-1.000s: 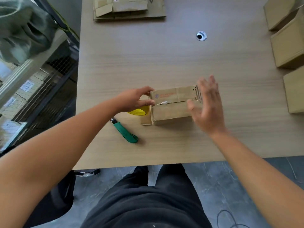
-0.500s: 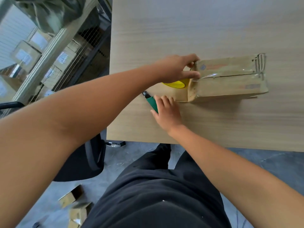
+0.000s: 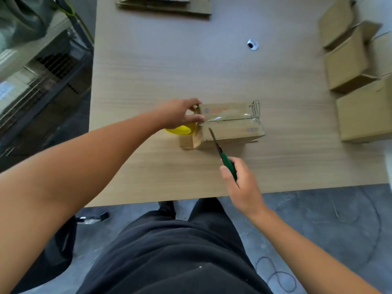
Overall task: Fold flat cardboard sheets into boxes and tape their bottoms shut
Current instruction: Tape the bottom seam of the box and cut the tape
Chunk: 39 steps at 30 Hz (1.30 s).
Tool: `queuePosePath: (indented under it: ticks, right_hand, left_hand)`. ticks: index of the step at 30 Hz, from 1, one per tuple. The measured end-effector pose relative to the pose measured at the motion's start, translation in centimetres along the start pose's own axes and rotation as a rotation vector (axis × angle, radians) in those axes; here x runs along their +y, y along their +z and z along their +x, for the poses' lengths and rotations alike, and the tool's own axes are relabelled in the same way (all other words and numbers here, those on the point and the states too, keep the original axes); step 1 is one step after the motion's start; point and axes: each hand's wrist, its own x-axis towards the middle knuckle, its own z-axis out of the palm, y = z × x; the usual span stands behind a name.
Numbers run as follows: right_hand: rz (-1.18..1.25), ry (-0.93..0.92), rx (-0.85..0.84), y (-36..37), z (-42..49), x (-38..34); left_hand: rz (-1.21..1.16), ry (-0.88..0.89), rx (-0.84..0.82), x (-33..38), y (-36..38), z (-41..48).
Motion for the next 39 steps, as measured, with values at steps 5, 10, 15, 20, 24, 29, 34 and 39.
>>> queuePosePath:
  ticks: [5,10,15,20,24,29,34,39]
  right_hand:
    - [-0.268,-0.089,0.222,-0.5,5.4,-3.7]
    - [-0.440,0.018,0.048,0.8,8.4,-5.0]
    - [-0.567,0.050,-0.074,1.1,8.5,-5.3]
    - [-0.648,0.104,-0.217,0.6,9.3,-6.2]
    - [-0.699,0.130,-0.282,0.5,9.8,-6.8]
    - [-0.794,0.131,-0.311,0.5,9.9,-7.5]
    - [-0.900,0.194,-0.352,1.4,9.9,-7.1]
    - [-0.449,0.092,-0.210,-0.6,8.5,-6.1]
  left_hand:
    - [-0.076,-0.043,0.069,1.0,0.8,-0.7]
    - [-0.112,-0.116,0.158,1.9,1.2,-1.8]
    - [-0.354,-0.147,0.129,0.8,1.8,-4.2]
    - [-0.288,-0.151,0.138,0.5,1.2,-5.8]
    - [-0.094,-0.293,0.081,0.8,0.6,-5.1]
    - [0.033,-0.250,0.057,1.7,0.0,-4.7]
    - [0.176,-0.124,0.224,2.9,0.0,-7.0]
    - [0.061,-0.087,0.276,0.3,-2.6,-8.5]
